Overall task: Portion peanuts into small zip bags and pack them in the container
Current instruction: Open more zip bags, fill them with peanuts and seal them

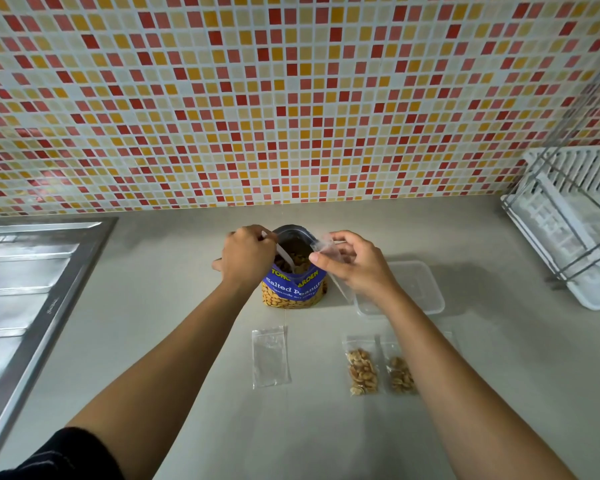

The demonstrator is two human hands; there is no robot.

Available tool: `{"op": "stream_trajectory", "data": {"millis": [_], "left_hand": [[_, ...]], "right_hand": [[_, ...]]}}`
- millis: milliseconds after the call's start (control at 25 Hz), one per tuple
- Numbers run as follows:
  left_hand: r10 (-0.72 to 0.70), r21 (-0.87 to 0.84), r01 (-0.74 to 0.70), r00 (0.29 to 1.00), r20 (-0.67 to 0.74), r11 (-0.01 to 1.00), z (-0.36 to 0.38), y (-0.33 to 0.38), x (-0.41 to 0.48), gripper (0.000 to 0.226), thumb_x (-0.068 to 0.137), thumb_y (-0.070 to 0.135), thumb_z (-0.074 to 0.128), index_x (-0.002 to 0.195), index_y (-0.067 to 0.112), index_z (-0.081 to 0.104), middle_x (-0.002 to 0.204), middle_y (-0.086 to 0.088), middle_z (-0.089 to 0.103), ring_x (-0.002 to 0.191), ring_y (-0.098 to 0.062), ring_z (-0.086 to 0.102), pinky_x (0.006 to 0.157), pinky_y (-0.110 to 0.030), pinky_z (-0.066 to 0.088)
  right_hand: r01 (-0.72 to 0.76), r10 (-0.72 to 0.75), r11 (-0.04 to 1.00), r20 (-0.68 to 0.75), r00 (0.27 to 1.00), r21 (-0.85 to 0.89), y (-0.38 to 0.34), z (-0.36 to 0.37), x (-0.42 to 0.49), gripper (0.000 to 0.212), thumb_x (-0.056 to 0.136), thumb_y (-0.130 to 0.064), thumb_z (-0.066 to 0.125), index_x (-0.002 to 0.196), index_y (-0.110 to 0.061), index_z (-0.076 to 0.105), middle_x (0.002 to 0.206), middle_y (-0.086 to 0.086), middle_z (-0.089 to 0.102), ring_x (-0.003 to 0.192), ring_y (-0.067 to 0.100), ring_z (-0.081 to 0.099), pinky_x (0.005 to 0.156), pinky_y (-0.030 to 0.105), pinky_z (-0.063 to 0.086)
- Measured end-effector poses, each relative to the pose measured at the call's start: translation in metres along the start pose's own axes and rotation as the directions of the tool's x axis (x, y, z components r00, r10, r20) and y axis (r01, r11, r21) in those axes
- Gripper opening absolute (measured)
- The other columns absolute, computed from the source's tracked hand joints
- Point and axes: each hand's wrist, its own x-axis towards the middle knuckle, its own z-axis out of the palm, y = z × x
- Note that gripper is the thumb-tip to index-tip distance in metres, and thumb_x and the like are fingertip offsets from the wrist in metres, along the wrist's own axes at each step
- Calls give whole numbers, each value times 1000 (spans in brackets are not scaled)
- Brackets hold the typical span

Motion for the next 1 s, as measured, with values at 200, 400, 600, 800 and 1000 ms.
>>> {"op": "stream_trajectory", "data": {"millis": [200, 400, 600, 800, 1000], "left_hand": [[-42, -185, 41, 999, 1, 982, 2, -2, -7, 20, 92, 24, 47, 77, 27, 61, 85, -3, 64, 89, -26, 59, 89, -54, 47], [-87, -267, 83, 996, -2, 960, -3, -3, 3, 21, 91, 27, 49, 73, 26, 60, 87, -4, 64, 95, -27, 58, 91, -52, 47], [-135, -478, 165, 986, 97, 863, -5, -3, 6, 23, 95, 23, 49, 101, 6, 64, 91, -8, 63, 82, -16, 55, 61, -20, 43], [-203, -580, 235, 972, 121, 780, -16, -7, 14, 26, 96, 23, 46, 110, 5, 59, 100, -8, 62, 90, -14, 53, 72, -24, 36], [-267, -617, 293, 954, 137, 731, -36, -19, 23, 22, 96, 24, 45, 107, 9, 57, 103, -6, 61, 103, -15, 51, 84, -35, 27]], "right_hand": [[-7, 6, 1000, 28, 1000, 31, 1, -3, 1, 41, 74, -40, 75, 106, -33, 51, 87, -26, 57, 83, -9, 56, 58, 2, 44], [-28, 25, 995, 38, 999, 92, 5, -3, 4, 38, 75, -35, 75, 106, -29, 53, 91, -23, 59, 85, -4, 59, 57, 3, 45], [-36, 35, 990, 11, 999, 136, 12, -1, 10, 61, 62, -53, 78, 112, -27, 58, 109, -7, 66, 103, 10, 63, 78, 20, 51], [16, -13, 999, -85, 996, 44, 5, -8, 6, 46, 70, -40, 78, 109, -33, 57, 107, -9, 63, 97, 6, 60, 72, 13, 49], [109, -148, 932, -87, 985, -346, -6, -1, 4, 57, 66, -45, 79, 114, -26, 58, 104, -12, 63, 91, 9, 61, 74, 26, 53]]}}
